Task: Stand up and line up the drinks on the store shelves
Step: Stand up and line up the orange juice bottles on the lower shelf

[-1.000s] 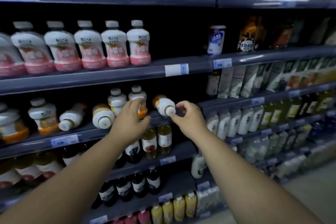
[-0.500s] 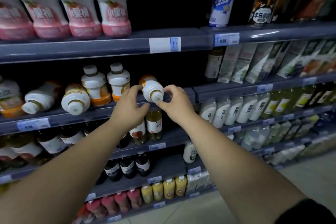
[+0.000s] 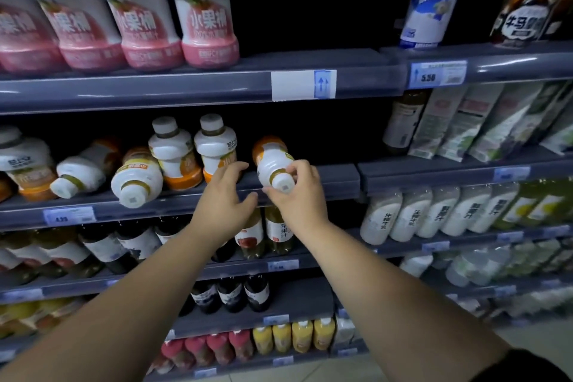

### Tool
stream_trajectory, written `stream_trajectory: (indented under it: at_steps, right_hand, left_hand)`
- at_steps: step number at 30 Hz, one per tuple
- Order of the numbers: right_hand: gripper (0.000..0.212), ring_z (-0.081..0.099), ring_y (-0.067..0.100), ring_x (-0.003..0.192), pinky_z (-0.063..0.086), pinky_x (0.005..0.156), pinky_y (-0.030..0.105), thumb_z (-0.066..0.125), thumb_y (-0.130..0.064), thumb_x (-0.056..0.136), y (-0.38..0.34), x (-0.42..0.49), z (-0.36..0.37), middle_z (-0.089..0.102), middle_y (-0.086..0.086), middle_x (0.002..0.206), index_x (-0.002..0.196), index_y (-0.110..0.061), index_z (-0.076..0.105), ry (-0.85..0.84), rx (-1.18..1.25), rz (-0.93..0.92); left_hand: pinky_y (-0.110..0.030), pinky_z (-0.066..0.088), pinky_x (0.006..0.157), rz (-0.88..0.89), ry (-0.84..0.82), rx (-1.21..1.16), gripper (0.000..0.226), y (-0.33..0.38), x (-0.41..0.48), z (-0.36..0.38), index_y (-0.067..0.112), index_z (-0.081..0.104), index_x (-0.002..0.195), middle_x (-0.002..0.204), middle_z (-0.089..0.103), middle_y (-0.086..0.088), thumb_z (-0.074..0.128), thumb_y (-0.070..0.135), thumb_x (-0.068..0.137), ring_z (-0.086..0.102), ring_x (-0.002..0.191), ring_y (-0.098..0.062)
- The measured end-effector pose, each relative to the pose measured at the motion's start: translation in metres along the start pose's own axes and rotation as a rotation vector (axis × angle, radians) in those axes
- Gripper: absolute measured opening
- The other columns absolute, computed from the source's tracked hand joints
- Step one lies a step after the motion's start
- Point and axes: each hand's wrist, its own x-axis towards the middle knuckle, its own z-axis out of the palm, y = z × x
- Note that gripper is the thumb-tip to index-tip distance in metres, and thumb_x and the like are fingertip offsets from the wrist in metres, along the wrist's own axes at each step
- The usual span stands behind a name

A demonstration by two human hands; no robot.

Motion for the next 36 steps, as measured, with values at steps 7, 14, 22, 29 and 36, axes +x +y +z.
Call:
stream_trajectory:
  at_steps: [7, 14, 22, 29, 36]
  right_hand:
    - [0.055, 0.062, 0.009, 0.093, 0.055, 0.076, 0.025, 0.089, -0.034, 0.07, -0.024, 0.033, -0.026, 0.062, -0.007, 0.106, 0.11, -0.028, 0.051, 0.163, 0.157, -0.013]
    - [0.059, 0.061, 0.012, 0.099, 0.056, 0.085, 0.032, 0.083, -0.055, 0.065, -0.031, 0.065, -0.01, 0.061, 0.0, 0.113, 0.109, -0.027, 0.055, 0.134, 0.14, 0.025]
    - [0.099, 0.052, 0.02, 0.125, 0.043, 0.094, 0.026, 0.091, -0.034, 0.068, -0.01, 0.07, 0.02, 0.052, 0.004, 0.139, 0.146, -0.019, 0.032, -0.092, 0.068, 0.125]
    - [0.082, 0.061, 0.026, 0.115, 0.052, 0.088, 0.035, 0.088, -0.042, 0.069, 0.002, 0.077, 0.021, 0.061, 0.006, 0.129, 0.133, -0.018, 0.043, -0.124, -0.074, 0.144]
    - [0.096, 0.056, 0.024, 0.12, 0.05, 0.099, 0.043, 0.091, -0.049, 0.057, 0.008, 0.082, 0.021, 0.056, 0.007, 0.133, 0.135, -0.019, 0.045, -0.221, -0.071, 0.115]
  left_hand:
    - [-0.024, 0.036, 0.092, 0.1, 0.021, -0.018, 0.059, -0.001, 0.029, -0.009, 0.021, 0.041, 0.144, 0.139, 0.044, -0.001, 0.065, 0.024, 0.09, 0.048, 0.114, -0.015]
    - [-0.03, 0.047, 0.093, 0.182, 0.019, -0.046, 0.055, -0.014, 0.04, -0.026, 0.026, 0.041, 0.142, 0.139, 0.045, 0.003, 0.064, 0.026, 0.092, 0.051, 0.12, -0.012]
    - [-0.023, 0.038, 0.097, 0.217, 0.084, -0.045, 0.05, -0.03, 0.028, -0.021, 0.018, 0.05, 0.134, 0.129, 0.048, 0.004, 0.067, 0.018, 0.087, 0.043, 0.116, -0.004]
    - [-0.026, 0.04, 0.1, 0.133, 0.168, -0.077, 0.052, -0.033, 0.018, -0.013, 0.016, 0.049, 0.132, 0.122, 0.043, 0.007, 0.07, 0.014, 0.085, 0.041, 0.114, -0.003]
    - [-0.042, 0.046, 0.105, -0.157, 0.249, -0.284, 0.07, -0.039, 0.019, -0.007, 0.03, 0.033, 0.138, 0.132, 0.04, 0.007, 0.072, 0.024, 0.08, 0.047, 0.124, -0.015]
